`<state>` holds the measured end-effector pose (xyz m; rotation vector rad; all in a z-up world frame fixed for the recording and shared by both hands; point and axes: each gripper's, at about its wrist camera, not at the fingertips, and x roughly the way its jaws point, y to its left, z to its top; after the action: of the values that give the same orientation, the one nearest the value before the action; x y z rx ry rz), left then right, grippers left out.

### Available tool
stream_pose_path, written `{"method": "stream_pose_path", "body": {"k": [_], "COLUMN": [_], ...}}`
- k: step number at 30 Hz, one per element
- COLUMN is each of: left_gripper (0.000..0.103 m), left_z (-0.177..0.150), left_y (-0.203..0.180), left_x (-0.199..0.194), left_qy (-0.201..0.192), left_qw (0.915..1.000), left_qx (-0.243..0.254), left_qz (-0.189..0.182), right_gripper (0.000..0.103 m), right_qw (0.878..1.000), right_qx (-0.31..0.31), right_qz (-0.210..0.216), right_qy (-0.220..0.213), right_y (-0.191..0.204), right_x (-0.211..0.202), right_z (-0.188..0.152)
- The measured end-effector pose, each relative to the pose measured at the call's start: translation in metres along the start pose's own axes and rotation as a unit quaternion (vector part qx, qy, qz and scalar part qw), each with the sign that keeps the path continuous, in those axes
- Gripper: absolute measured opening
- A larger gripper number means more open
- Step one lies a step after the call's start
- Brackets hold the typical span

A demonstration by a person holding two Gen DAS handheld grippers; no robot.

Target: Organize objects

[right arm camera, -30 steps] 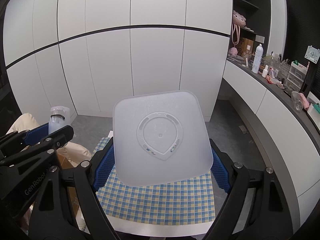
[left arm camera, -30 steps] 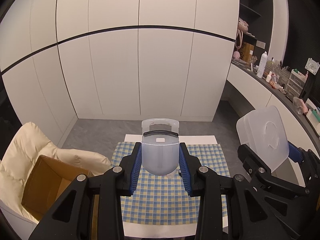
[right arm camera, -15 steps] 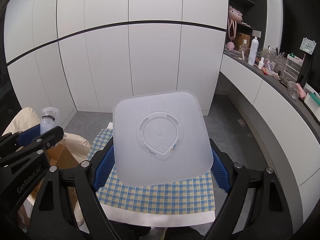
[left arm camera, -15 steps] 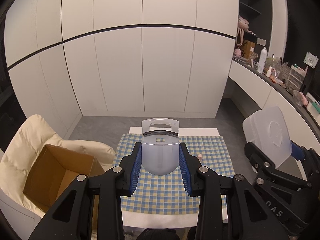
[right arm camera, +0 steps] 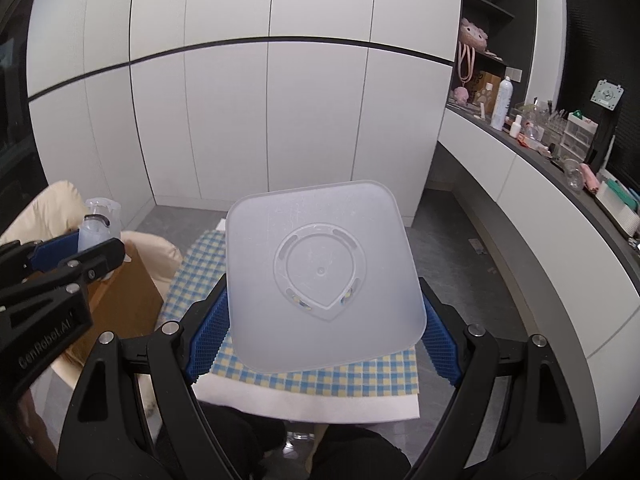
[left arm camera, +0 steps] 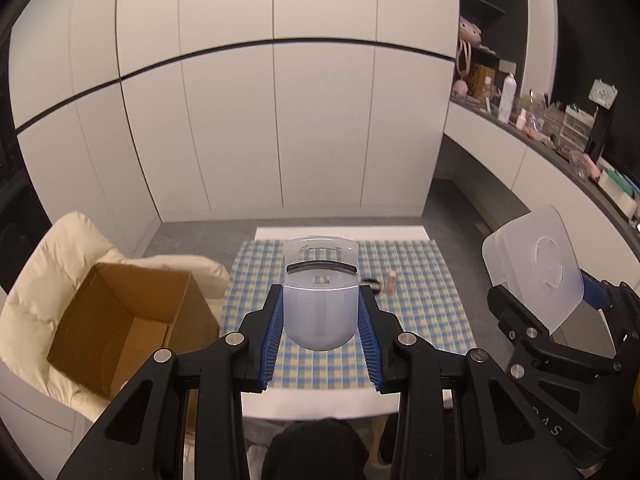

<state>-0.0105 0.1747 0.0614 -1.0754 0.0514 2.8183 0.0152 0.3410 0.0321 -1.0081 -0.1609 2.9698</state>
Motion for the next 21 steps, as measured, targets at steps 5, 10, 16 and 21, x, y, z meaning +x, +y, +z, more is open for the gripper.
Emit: {"method": "stream_pose_path", "body": {"k": [5,10,16,21], "left_gripper": [0.035,0.035,0.035,0.035], "left_z": [-0.023,-0.042,-0.068,-0.087], "left_y": [-0.003,-0.006,0.001,0.007], "left_x": [0.002,0.009,0.016,0.021], "left_qy": [0.021,0.03,0.051,0.055], "left_qw": [0.9997,0.9993,0.9985,0.998], "left_qx": [0.007,0.021,0.015,0.03], "left_qz": [-0.008,-0.004,-0.009,0.011], "right_gripper": [0.086,0.086,0.086,0.086], "right_qw": [1.0,0.998,0.997,0.996], "right_qx": [-0.005,-0.006,0.002,0.003], "right_qz": [0.019,0.035,0.043,0.038], "right_qy": [0.017,0.042,0.059,0.078], "right_y": [0.003,0.008,0.001,-0.006], "right_x": [-0.003,0.008,0.008,0.012], "right_z": [-0.025,-0.053,-0.085,-0.103]}}
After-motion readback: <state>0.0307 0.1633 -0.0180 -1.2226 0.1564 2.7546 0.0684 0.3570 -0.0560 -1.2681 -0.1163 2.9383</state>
